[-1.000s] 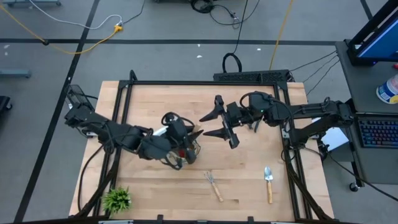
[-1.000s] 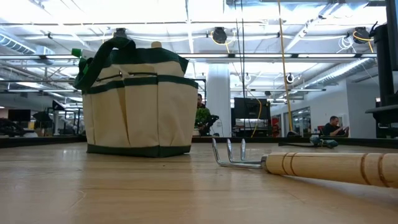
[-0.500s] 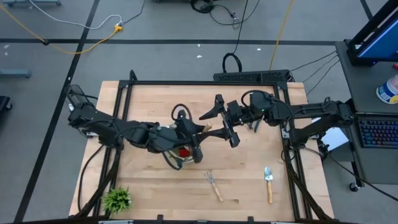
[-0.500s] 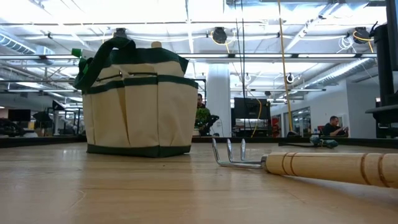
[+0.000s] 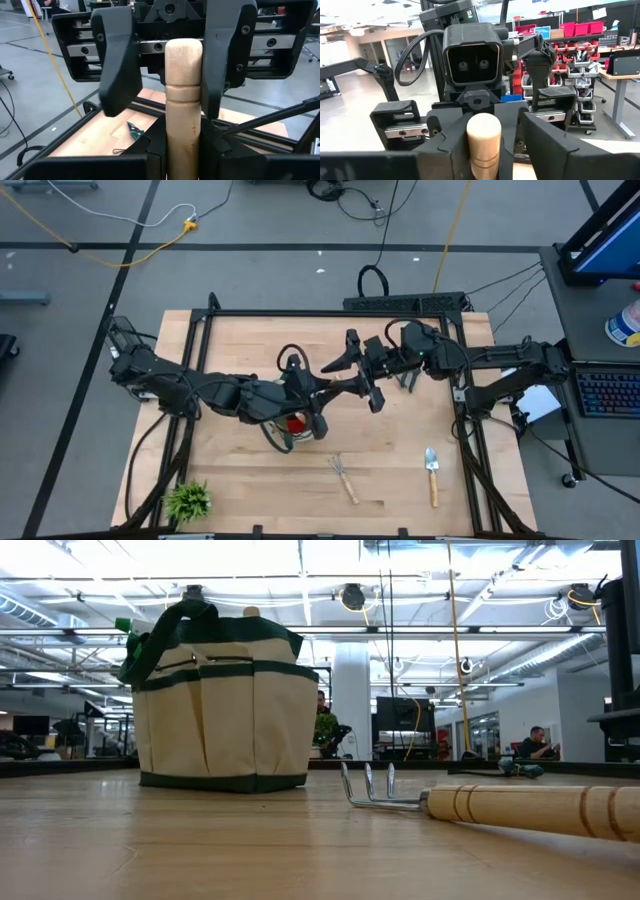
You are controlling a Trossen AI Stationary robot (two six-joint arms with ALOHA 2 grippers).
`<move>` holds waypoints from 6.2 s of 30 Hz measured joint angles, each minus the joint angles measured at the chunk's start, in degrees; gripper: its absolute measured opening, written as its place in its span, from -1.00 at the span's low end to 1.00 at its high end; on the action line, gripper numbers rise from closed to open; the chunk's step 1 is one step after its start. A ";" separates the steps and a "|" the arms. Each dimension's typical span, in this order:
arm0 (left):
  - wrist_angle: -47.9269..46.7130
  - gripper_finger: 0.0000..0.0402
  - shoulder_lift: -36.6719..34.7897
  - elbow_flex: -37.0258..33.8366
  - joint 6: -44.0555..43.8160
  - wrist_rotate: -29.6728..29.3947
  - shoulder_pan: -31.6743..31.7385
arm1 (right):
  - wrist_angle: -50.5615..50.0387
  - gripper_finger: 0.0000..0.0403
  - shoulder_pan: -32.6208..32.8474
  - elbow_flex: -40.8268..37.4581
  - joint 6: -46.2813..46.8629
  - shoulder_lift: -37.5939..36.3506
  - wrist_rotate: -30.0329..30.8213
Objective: Pick & Place Garden tools in Gardening bag
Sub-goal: Put the top hand rake into the gardening bag, then put the trowel into the gardening bag
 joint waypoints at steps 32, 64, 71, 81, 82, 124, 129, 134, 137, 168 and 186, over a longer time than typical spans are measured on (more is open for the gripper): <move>-33.30 0.06 -10.25 0.09 -13.65 1.47 -0.68 | -2.15 -0.73 -0.13 -2.57 -0.80 0.10 6.90; -74.48 0.08 -23.47 0.07 -48.84 -20.01 -21.68 | 18.13 -0.73 1.08 2.77 2.29 25.14 7.94; -76.27 0.08 -23.47 0.02 -50.67 -21.32 -23.52 | 17.07 -0.73 1.16 2.91 2.84 26.47 8.14; -76.53 0.08 -23.45 0.02 -50.94 -21.60 -23.58 | 16.54 -0.73 2.24 2.71 3.99 28.34 10.83; -76.61 0.08 -23.45 0.02 -50.97 -21.60 -23.58 | 17.09 -0.73 2.26 2.74 3.83 28.74 11.41; -77.01 0.08 -23.45 0.02 -52.49 -21.68 -23.58 | 4.14 -0.73 2.27 2.78 0.63 25.79 12.34; -77.02 0.08 -23.45 0.02 -52.53 -22.08 -23.58 | 2.13 -0.73 2.22 2.84 0.19 27.03 12.52; -77.03 0.08 -23.45 0.02 -52.85 -22.11 -23.58 | 1.98 -0.73 2.21 2.92 -0.99 28.26 12.45; -77.03 0.08 -23.45 0.02 -52.85 -22.28 -23.58 | 1.70 -0.73 2.21 2.93 -1.01 29.43 12.44; -77.01 0.08 -23.45 0.02 -52.81 -22.43 -23.58 | -0.84 -0.12 1.86 2.64 -6.78 31.67 14.78; -76.99 0.08 -23.43 0.02 -51.45 -22.57 -23.58 | -13.05 -0.03 3.55 2.82 -11.61 19.16 15.40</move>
